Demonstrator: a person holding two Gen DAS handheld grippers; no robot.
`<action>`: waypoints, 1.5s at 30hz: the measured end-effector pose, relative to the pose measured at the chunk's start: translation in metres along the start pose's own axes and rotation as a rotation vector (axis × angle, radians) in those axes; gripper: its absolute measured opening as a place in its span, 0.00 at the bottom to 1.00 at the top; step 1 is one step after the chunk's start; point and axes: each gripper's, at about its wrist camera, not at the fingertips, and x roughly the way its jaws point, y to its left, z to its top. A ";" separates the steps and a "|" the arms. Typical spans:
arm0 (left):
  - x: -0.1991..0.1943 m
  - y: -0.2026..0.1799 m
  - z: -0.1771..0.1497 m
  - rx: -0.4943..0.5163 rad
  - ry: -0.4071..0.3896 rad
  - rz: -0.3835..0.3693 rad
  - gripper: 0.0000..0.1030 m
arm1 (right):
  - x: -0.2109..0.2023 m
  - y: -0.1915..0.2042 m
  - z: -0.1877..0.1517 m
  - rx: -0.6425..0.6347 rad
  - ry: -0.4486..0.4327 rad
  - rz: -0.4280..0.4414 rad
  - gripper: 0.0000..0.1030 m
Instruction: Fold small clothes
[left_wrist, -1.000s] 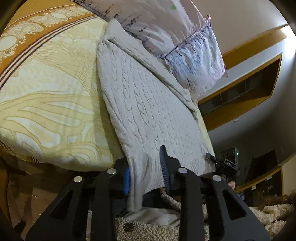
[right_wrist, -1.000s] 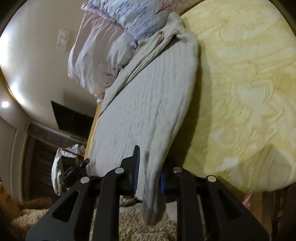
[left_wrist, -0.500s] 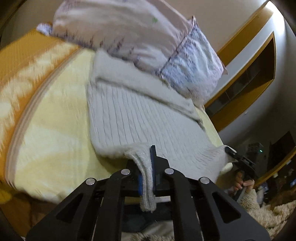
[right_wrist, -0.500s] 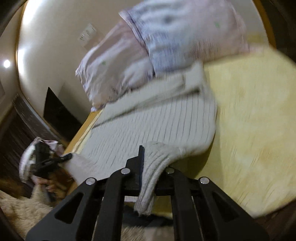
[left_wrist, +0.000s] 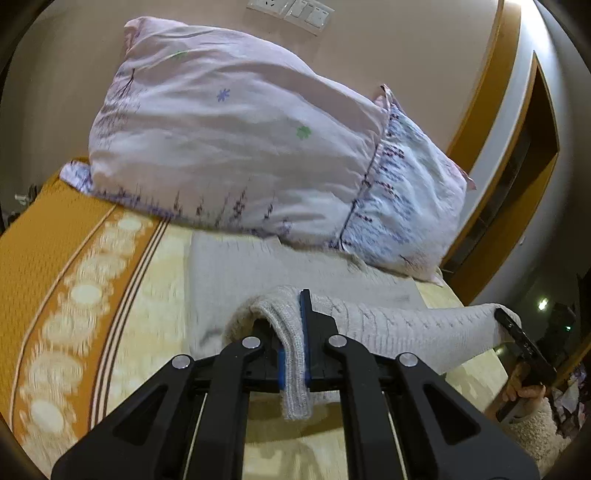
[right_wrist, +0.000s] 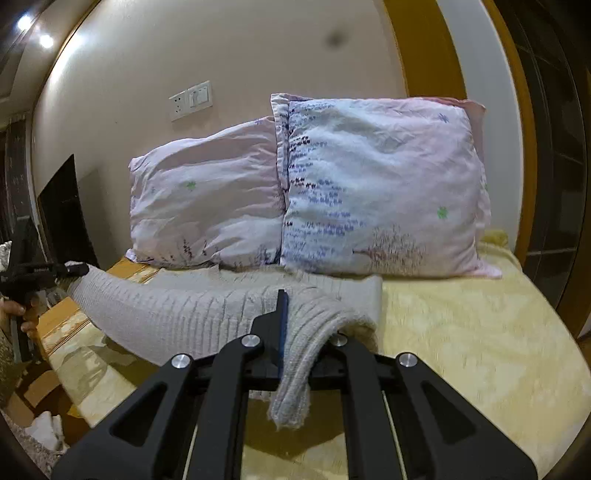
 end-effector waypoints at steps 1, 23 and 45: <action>0.004 -0.001 0.004 0.005 -0.003 0.004 0.05 | 0.005 0.000 0.004 -0.002 0.000 -0.008 0.06; 0.174 0.067 0.035 -0.184 0.158 0.076 0.05 | 0.206 -0.075 0.002 0.298 0.362 -0.084 0.07; 0.173 0.091 0.054 -0.350 0.120 0.023 0.53 | 0.218 -0.107 0.011 0.450 0.342 -0.069 0.51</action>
